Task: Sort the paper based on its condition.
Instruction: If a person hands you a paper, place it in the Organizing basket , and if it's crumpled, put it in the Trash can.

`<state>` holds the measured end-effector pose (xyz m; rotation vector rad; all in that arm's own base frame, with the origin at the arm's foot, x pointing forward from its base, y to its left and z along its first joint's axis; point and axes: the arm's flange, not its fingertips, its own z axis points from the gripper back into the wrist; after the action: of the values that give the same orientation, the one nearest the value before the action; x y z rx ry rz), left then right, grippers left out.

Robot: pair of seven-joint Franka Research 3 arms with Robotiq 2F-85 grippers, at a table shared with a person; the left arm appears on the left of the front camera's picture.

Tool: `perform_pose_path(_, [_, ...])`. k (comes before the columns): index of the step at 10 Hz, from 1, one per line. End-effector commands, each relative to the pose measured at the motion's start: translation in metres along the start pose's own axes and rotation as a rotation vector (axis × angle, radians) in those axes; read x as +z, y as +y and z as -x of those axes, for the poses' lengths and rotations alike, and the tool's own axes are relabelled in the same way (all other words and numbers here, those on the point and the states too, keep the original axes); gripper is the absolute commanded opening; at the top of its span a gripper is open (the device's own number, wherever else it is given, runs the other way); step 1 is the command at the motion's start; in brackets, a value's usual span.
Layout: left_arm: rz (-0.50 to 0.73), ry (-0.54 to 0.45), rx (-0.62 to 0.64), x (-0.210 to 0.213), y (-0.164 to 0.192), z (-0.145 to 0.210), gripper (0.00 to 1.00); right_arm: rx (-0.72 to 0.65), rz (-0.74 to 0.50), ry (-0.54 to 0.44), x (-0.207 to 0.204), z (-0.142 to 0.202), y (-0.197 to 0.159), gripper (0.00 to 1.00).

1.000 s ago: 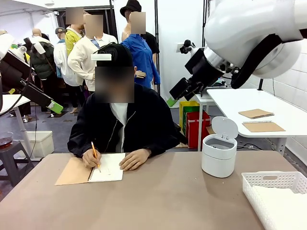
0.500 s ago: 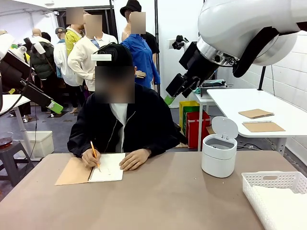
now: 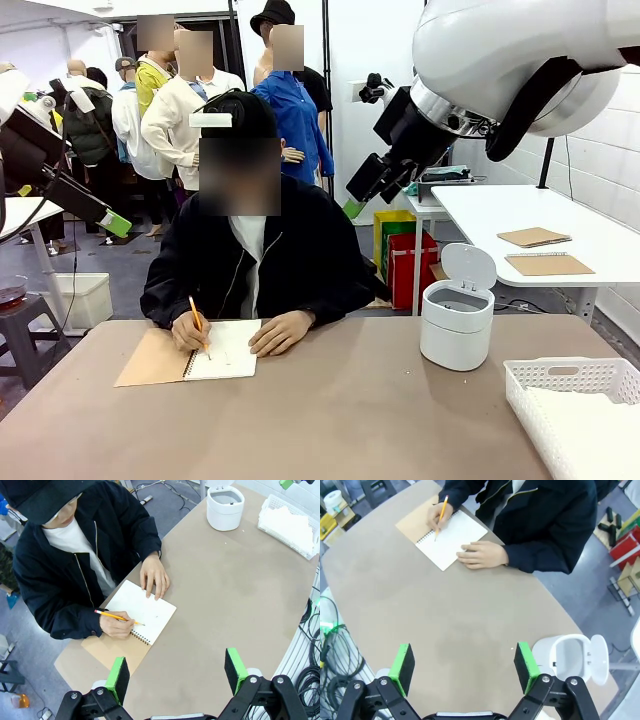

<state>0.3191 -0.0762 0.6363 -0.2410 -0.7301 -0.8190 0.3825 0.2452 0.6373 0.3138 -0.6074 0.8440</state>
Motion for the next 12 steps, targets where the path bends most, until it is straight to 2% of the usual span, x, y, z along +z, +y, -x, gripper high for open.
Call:
perform_pose_path(1, [0.003,0.002,0.011,0.0005,-0.0006,-0.0006,1.00,-0.008,-0.009,-0.003,-0.0005,0.0002,-0.0002,1.00])
perform_pose_path(12, [0.003,0.002,0.011,0.0005,-0.0006,-0.0006,1.00,-0.008,-0.009,-0.003,-0.0005,0.0002,-0.0002,1.00])
